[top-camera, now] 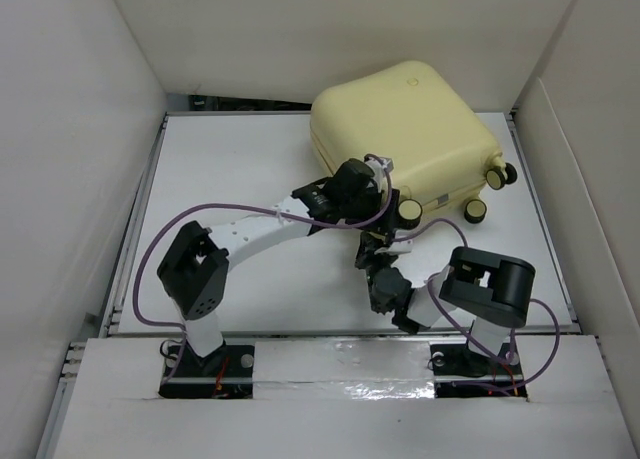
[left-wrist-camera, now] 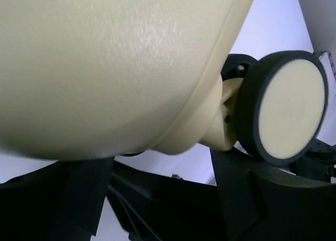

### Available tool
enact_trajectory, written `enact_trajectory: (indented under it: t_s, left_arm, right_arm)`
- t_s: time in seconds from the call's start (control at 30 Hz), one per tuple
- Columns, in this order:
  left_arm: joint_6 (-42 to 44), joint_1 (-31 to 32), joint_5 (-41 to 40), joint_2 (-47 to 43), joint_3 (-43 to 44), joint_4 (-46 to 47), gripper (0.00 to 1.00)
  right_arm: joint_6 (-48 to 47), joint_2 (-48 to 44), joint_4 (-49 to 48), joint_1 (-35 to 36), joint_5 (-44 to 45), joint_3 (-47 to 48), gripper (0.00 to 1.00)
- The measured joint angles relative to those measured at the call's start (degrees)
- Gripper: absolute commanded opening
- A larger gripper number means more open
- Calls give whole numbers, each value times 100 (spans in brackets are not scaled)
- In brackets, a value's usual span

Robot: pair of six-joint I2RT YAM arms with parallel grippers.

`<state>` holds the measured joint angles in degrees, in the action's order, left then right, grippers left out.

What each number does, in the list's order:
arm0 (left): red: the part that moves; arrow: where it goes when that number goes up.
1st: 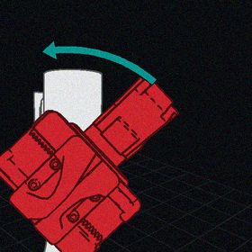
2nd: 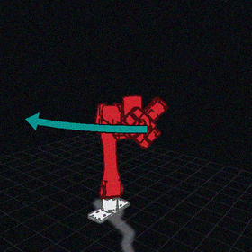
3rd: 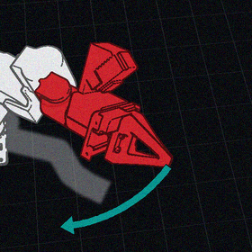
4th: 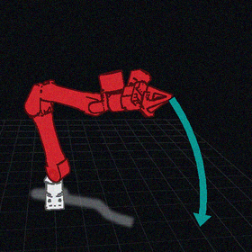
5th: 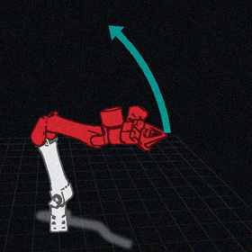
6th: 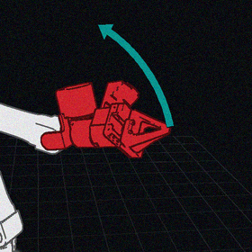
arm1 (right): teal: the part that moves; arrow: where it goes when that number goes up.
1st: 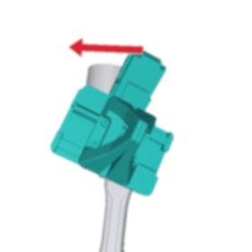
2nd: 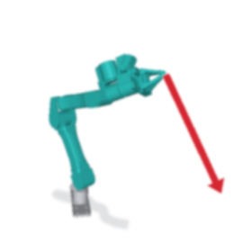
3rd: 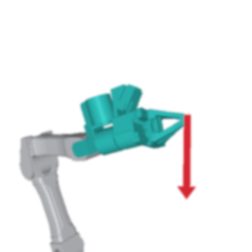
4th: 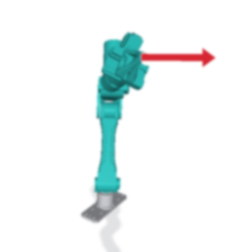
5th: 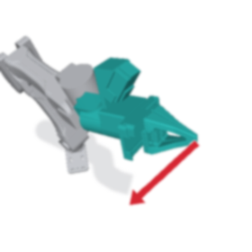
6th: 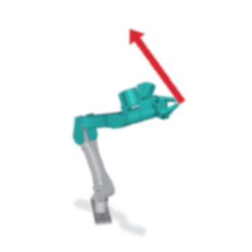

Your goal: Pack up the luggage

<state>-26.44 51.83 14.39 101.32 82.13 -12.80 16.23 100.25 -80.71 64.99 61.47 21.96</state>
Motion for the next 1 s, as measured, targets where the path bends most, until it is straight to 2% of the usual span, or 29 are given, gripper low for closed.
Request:
enact_trajectory:
  t_s: [0.07,0.1,0.2,0.3,0.33,0.37,0.4,0.43,0.5,0.57,0.67,0.73,0.77,0.8,0.9,1.0]
  left_arm:
    - [-46,-50,-28,-238,-459,509,74]
    - [-66,-79,-61,-417,-774,841,75]
    - [-173,-177,-361,-1211,-1755,1646,73]
    - [-286,-208,-859,-2326,-2603,2315,61]
    - [-293,-208,-1075,-2712,-2841,2522,58]
    - [-295,-208,-1287,-3060,-3042,2708,46]
    - [-317,-208,-1460,-3307,-3198,2863,40]
    - [-313,-208,-1648,-3543,-3375,3056,33]
    - [-275,-210,-1878,-3685,-3609,3296,24]
    - [-262,-219,-2022,-3615,-3812,3447,18]
    - [-234,-219,-2076,-3235,-4155,3532,18]
    - [-195,-219,-2041,-2957,-4288,3560,21]
    - [-170,-219,-2002,-2817,-4310,3582,26]
    - [-142,-219,-1952,-2693,-4310,3633,31]
    - [-83,-208,-1843,-2391,-4301,3847,43]
    - [-26,-164,-1779,-2098,-4221,4017,48]
  right_arm:
    - [87,-2,-87,46,-247,-48,40]
    - [138,-2,-111,92,-446,-68,59]
    - [238,0,-101,297,-1054,-214,73]
    - [387,31,197,424,-1600,-498,75]
    - [452,-9,304,452,-1735,-610,73]
    - [514,-85,396,466,-1836,-699,65]
    - [560,-221,487,487,-1912,-778,45]
    - [612,-487,603,496,-2004,-859,33]
    - [717,-1106,831,527,-2127,-870,0]
    - [800,-2015,1547,629,-2227,-710,0]
    - [846,-3257,3029,914,-2225,-129,1]
    - [890,-3956,4026,1086,-2151,197,21]
    - [922,-4293,4513,1132,-2074,334,30]
    - [944,-4618,4983,1150,-1976,446,48]
    - [964,-5388,6275,1145,-1589,710,65]
    - [1036,-5845,7573,1075,-1228,1010,75]
